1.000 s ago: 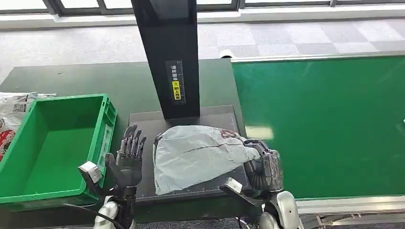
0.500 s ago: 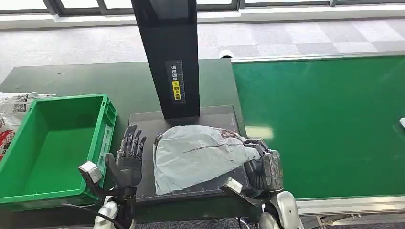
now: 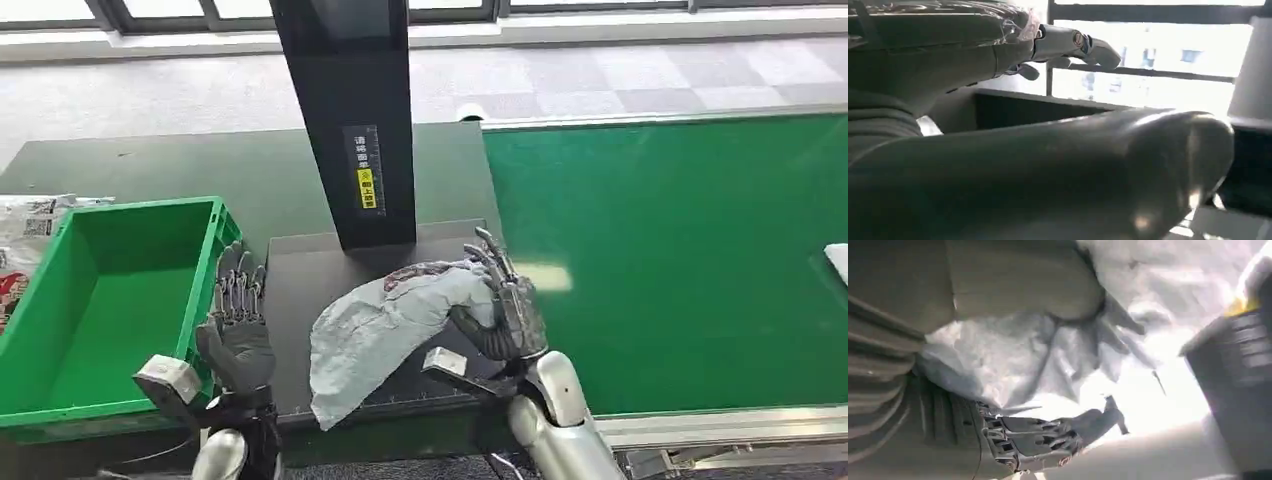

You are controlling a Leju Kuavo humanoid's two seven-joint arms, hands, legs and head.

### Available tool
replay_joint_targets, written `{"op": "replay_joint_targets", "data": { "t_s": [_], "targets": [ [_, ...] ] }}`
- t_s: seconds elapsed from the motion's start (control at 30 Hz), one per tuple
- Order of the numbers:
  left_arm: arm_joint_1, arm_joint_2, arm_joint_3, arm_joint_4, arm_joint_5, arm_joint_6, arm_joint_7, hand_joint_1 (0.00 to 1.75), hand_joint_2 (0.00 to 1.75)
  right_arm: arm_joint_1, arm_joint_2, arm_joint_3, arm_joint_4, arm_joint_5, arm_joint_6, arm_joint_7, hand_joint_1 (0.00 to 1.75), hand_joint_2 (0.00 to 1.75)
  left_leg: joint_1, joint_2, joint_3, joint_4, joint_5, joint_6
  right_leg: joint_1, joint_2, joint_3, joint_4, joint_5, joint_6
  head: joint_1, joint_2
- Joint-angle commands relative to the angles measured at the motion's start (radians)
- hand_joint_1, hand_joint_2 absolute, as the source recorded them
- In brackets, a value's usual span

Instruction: Moved the parcel from conveyor to table for the left to box.

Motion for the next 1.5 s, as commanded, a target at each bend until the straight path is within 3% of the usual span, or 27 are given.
{"op": "replay_joint_targets", "data": {
  "t_s": [0.03,1.5],
  "targets": [
    [0.023,0.047,-0.078,-0.109,0.025,0.001,0.008,0.0,0.0,-0.091,0.035,0.005,0.188,0.007,-0.007,-0.034,0.0,1.75,0.001,0.001,0.002,-0.003,0.001,0.0,0.001,0.0,0.002,-0.003,0.001,-0.002,0.0,0.0],
    [0.008,0.048,-0.071,-0.084,0.039,-0.016,0.008,0.0,0.0,-0.092,0.039,-0.019,0.2,0.014,-0.007,-0.048,0.0,1.75,0.0,-0.002,-0.001,-0.001,0.002,-0.001,0.0,-0.002,0.0,-0.001,0.001,-0.001,0.0,0.0]
  ]
}}
